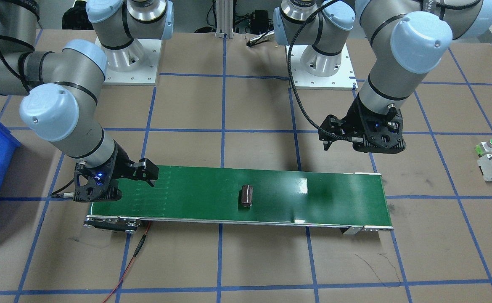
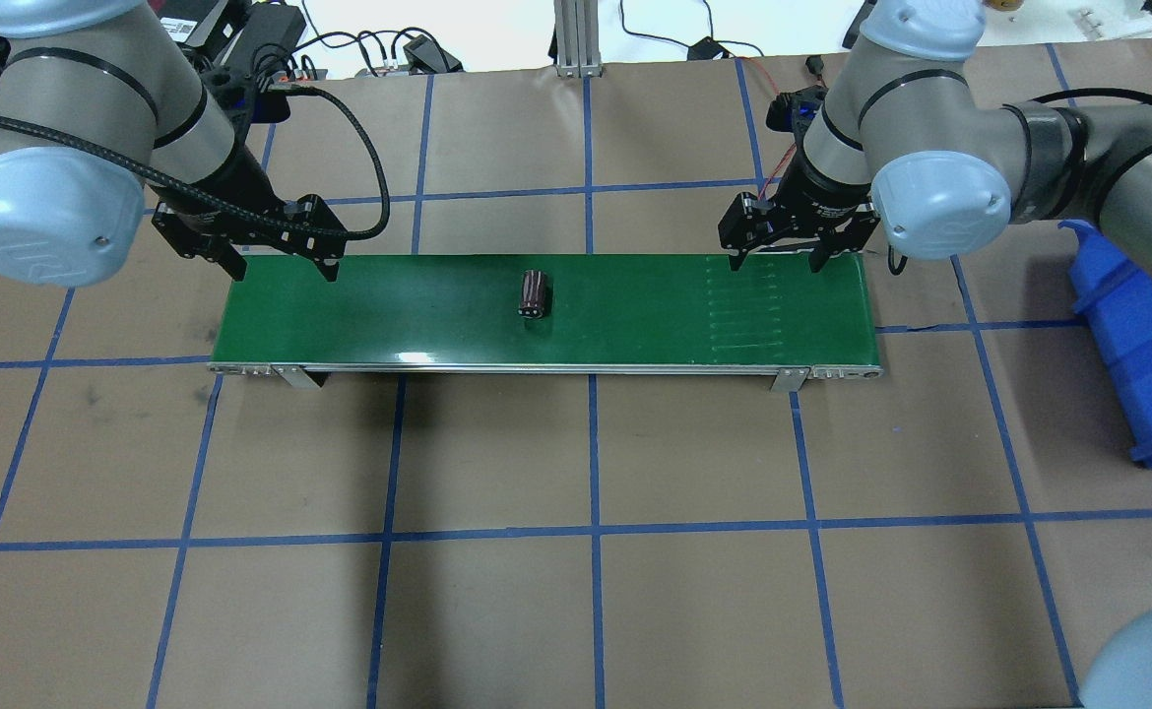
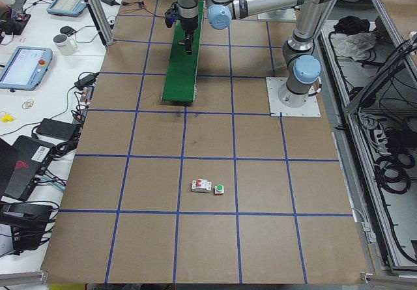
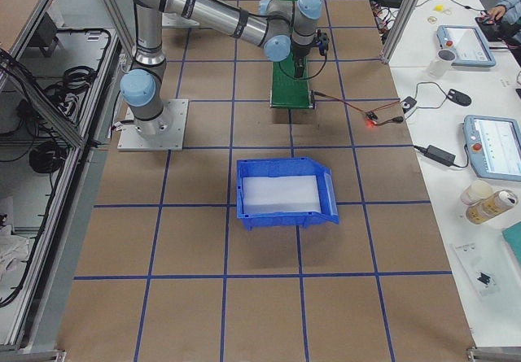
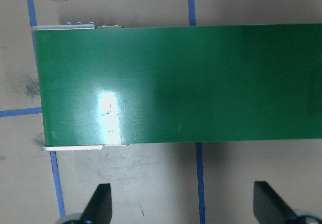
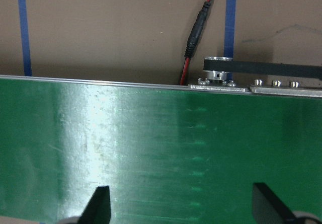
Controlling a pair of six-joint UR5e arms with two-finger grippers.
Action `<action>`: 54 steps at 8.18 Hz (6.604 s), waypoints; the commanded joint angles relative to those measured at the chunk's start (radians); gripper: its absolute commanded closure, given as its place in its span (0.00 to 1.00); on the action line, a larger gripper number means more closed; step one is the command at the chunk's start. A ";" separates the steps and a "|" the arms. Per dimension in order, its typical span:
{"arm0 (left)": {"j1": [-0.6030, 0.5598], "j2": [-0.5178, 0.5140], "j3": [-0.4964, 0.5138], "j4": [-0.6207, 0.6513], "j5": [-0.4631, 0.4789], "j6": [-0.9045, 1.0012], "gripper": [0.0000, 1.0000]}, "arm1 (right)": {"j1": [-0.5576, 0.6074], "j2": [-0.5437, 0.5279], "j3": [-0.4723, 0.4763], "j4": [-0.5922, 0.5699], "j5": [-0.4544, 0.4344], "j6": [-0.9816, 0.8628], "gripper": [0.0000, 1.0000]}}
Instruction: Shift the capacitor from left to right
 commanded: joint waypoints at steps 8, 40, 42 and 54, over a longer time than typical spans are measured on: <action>-0.011 -0.029 -0.013 0.105 -0.010 -0.008 0.00 | 0.001 0.006 0.009 -0.004 0.003 0.030 0.00; -0.031 -0.035 -0.017 0.107 -0.002 -0.048 0.00 | -0.769 0.104 -0.029 -0.163 -0.257 -0.908 0.01; -0.031 -0.035 -0.017 0.107 0.000 -0.047 0.00 | -0.763 0.005 -0.035 -0.140 -0.242 -0.907 0.00; -0.043 -0.015 -0.015 0.098 0.004 -0.033 0.00 | -0.010 -0.324 -0.216 0.401 -0.213 -0.091 0.00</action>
